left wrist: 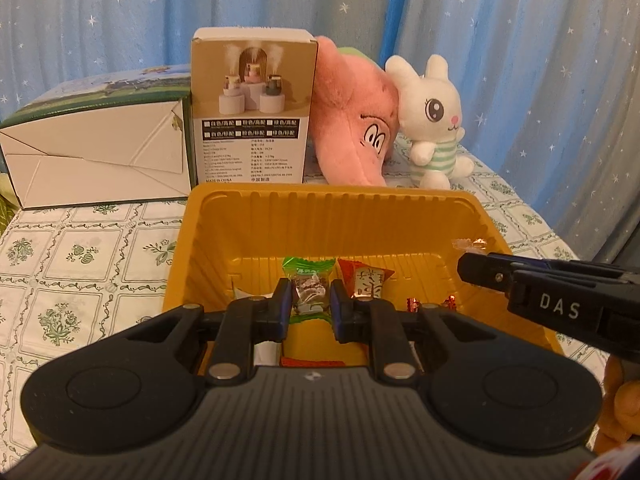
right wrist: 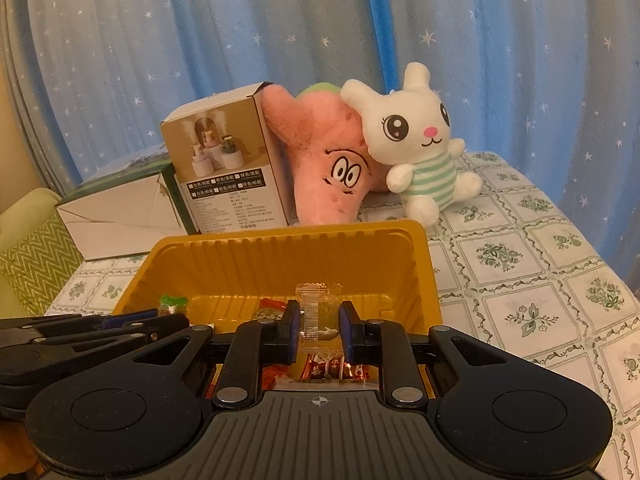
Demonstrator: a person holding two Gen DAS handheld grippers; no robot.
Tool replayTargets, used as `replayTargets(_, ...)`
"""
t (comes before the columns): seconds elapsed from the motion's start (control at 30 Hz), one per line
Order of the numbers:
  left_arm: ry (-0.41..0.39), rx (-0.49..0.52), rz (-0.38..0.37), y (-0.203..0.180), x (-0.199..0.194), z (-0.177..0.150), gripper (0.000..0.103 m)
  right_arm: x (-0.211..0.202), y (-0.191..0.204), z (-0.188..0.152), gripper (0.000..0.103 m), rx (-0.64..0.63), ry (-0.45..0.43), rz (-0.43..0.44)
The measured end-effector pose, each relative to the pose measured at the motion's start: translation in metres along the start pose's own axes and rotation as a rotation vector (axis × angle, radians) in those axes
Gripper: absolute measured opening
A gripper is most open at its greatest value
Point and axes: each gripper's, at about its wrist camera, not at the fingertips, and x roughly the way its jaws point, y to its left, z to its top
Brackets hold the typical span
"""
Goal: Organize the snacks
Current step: 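Lower both candies into the tray and open both tools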
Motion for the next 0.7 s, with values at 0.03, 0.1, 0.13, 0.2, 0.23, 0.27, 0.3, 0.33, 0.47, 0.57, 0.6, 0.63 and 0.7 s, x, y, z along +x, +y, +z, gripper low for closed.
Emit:
replayTargets(0.03,0.002,-0.003,-0.002,0.0,0.001,0.0,0.018,0.0,0.0,0.0,0.021,0.0,0.0,0.001)
replayTargets(0.1,0.004,-0.002,-0.002,0.0,0.002,0.0,0.018,0.0,-0.001,0.0,0.021,0.002,0.001,0.001)
replayTargets(0.13,0.002,-0.001,-0.002,-0.001,0.003,0.0,0.018,0.001,-0.001,0.0,0.021,0.004,0.0,0.001)
replayTargets(0.2,0.0,-0.001,-0.005,-0.002,0.003,0.001,0.018,0.0,-0.001,0.0,0.021,0.004,-0.001,0.0)
replayTargets(0.23,-0.003,0.004,-0.004,-0.002,0.003,0.002,0.018,0.001,-0.001,0.0,0.021,0.004,0.0,0.001)
replayTargets(0.27,-0.006,0.009,0.003,-0.003,0.003,0.002,0.022,0.0,-0.001,0.0,0.021,0.004,0.0,0.0)
replayTargets(0.3,-0.006,0.012,0.009,-0.004,0.003,0.003,0.027,0.0,-0.001,0.0,0.021,0.003,0.0,0.0)
replayTargets(0.33,-0.008,0.012,0.009,-0.003,0.002,0.003,0.027,0.0,-0.002,0.0,0.021,0.003,0.0,0.0)
replayTargets(0.47,-0.011,0.004,0.014,0.0,0.0,0.004,0.027,0.0,-0.002,0.0,0.021,0.006,-0.001,-0.001)
replayTargets(0.57,-0.013,-0.005,0.019,0.005,-0.002,0.004,0.027,0.0,-0.001,0.0,0.021,0.009,-0.002,0.0)
replayTargets(0.6,-0.015,-0.008,0.02,0.006,-0.003,0.005,0.027,-0.001,-0.002,0.001,0.021,0.012,-0.002,0.002)
replayTargets(0.63,-0.016,-0.011,0.022,0.006,-0.004,0.005,0.027,-0.001,-0.002,0.001,0.021,0.015,-0.002,0.004)
replayTargets(0.7,-0.017,-0.014,0.027,0.008,-0.005,0.005,0.028,-0.002,-0.002,0.001,0.021,0.019,-0.003,0.008)
